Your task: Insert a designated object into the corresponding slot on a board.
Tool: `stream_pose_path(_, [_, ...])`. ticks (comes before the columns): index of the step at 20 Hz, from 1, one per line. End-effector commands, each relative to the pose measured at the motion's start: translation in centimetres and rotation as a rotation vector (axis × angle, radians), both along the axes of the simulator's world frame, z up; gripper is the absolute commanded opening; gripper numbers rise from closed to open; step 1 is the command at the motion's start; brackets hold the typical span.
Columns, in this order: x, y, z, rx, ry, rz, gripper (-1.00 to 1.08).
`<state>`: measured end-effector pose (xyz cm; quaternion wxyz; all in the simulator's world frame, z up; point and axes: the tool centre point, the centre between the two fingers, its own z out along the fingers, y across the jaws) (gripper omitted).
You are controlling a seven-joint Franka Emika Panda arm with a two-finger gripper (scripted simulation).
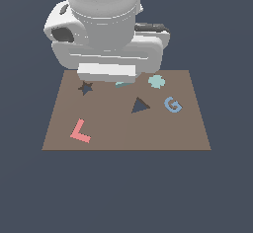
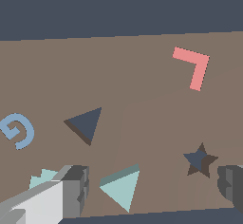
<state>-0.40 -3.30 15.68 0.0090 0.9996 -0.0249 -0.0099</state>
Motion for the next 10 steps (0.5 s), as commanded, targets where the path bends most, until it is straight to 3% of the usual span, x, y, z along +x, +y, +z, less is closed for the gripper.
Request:
stream_pose_path(1, [0.00,0.00,0.00,0.000,0.000,0.000,1.00])
stream_pose_path(10, [-0.76,-0.16,-0.92,0.001,-0.002,-0.064,1.00])
